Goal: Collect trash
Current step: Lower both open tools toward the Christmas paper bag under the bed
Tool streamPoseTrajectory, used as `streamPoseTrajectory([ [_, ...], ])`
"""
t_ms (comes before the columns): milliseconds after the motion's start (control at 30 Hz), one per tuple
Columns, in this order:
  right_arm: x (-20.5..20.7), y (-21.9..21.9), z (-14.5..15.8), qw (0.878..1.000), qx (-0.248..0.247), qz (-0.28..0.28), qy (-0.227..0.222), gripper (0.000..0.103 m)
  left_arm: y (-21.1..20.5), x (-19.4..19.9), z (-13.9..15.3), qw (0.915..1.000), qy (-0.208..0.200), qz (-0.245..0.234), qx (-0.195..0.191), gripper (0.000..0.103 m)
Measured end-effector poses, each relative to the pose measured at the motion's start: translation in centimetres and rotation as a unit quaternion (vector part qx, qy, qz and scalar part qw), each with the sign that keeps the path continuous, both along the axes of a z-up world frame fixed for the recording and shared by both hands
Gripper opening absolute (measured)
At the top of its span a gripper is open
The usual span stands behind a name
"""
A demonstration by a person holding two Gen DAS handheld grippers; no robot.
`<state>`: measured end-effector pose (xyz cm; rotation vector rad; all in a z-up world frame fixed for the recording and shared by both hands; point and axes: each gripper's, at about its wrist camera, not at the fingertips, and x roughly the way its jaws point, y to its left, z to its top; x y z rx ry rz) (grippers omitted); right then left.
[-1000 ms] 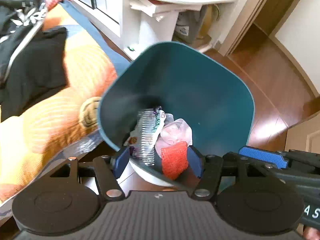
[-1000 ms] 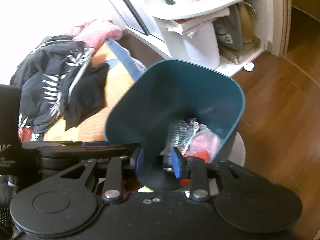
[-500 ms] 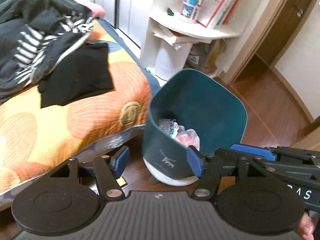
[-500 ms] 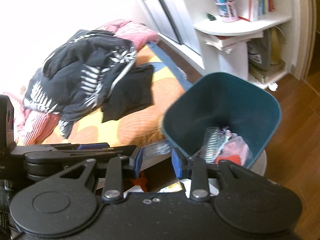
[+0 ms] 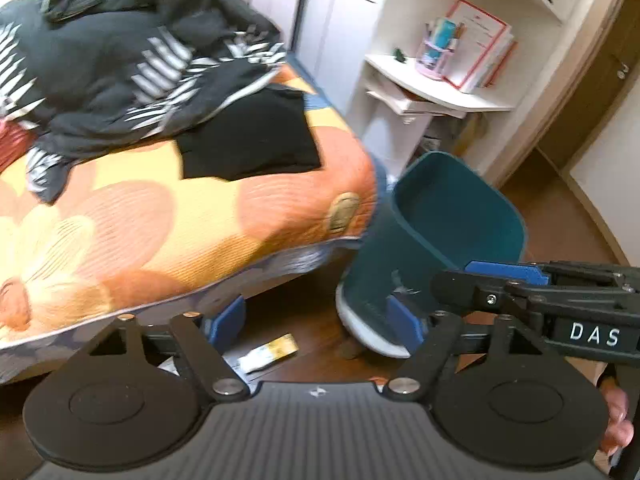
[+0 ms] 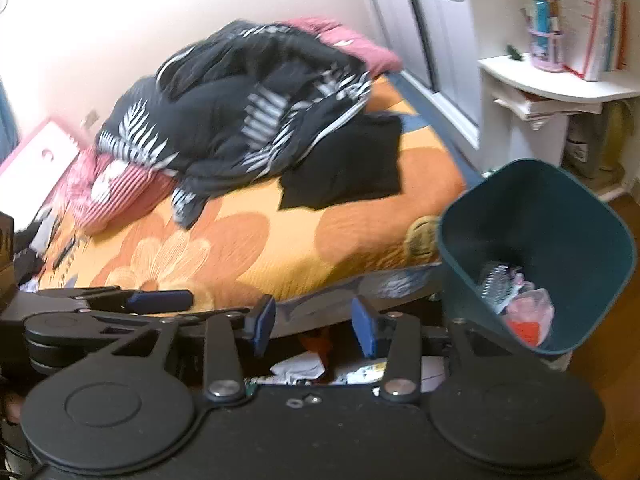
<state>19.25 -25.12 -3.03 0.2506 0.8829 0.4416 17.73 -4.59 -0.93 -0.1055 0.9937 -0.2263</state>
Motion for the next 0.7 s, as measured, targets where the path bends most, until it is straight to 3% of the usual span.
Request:
streamPoseTrajectory([
  [167,-0.2,3.5,-1.4,0.999,-0.019,0.026,0.011,0.048,3.6,-1.5,-1.8,0.9995,0.007,0.027,0.012,0.084],
  [333,0.0,6.9,-4.0,0.997,-0.04,0.058,0.005,0.052,7.5,-1.7,-5.4,0.9974,0.031,0.064,0.013,0.086],
  [700,3.9,12.7,-14.9,0.986,-0.09,0.117,0.074,0.053,14.6,0.2,-18.4,0.9794,0.149,0.134,0.027,0.086],
])
